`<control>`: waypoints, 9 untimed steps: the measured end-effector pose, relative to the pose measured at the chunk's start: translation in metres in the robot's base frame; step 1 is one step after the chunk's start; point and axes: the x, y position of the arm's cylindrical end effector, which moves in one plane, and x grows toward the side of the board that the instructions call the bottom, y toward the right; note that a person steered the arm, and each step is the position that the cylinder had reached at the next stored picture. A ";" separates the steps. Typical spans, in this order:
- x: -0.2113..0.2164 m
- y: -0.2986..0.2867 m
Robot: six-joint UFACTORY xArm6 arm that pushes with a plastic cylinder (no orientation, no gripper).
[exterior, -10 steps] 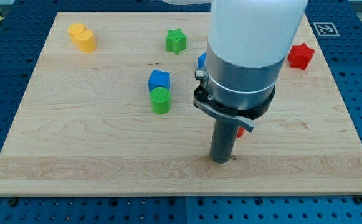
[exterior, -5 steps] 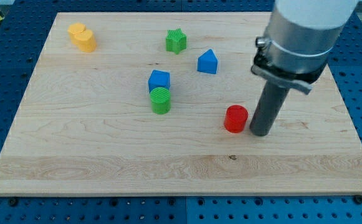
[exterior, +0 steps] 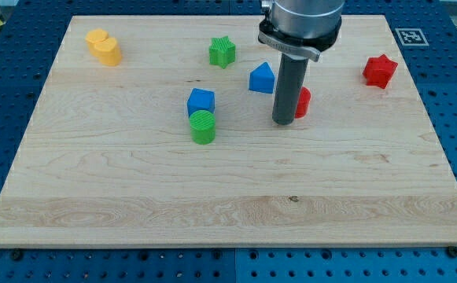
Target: Move red circle towards top right
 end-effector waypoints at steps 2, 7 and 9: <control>0.000 0.000; -0.133 0.102; -0.153 0.109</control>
